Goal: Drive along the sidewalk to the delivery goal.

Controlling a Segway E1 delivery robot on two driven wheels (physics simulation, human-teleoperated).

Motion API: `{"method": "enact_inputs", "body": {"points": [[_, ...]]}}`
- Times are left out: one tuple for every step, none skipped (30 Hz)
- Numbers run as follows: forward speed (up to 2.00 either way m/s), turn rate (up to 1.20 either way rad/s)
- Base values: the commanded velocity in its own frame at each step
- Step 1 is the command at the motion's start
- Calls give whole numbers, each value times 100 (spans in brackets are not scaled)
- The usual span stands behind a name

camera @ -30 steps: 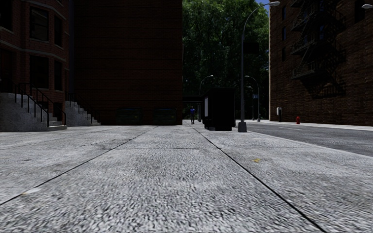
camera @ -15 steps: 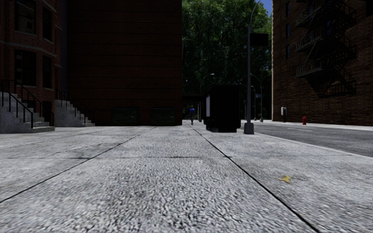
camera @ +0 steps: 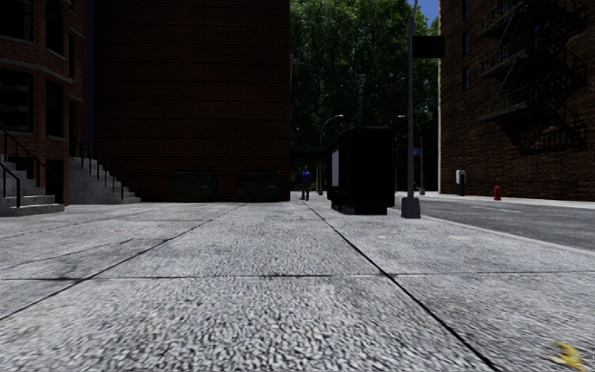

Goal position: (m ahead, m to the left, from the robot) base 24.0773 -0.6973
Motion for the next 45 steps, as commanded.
{"method": "enact_inputs", "body": {"points": [[200, 0], [200, 0], [200, 0], [200, 0], [200, 0], [186, 0], [186, 0], [163, 0], [153, 0], [151, 0], [150, 0], [150, 0], [150, 0], [150, 0], [150, 0], [150, 0], [150, 0], [150, 0], [150, 0], [150, 0], [150, 0], [150, 0], [150, 0], [150, 0], [150, 0], [150, 0], [150, 0], [150, 0], [150, 0], [150, 0], [150, 0], [150, 0], [150, 0], [150, 0], [150, 0], [150, 0], [150, 0], [150, 0], [150, 0], [150, 0], [150, 0], [150, 0], [150, 0], [150, 0], [150, 0]]}}
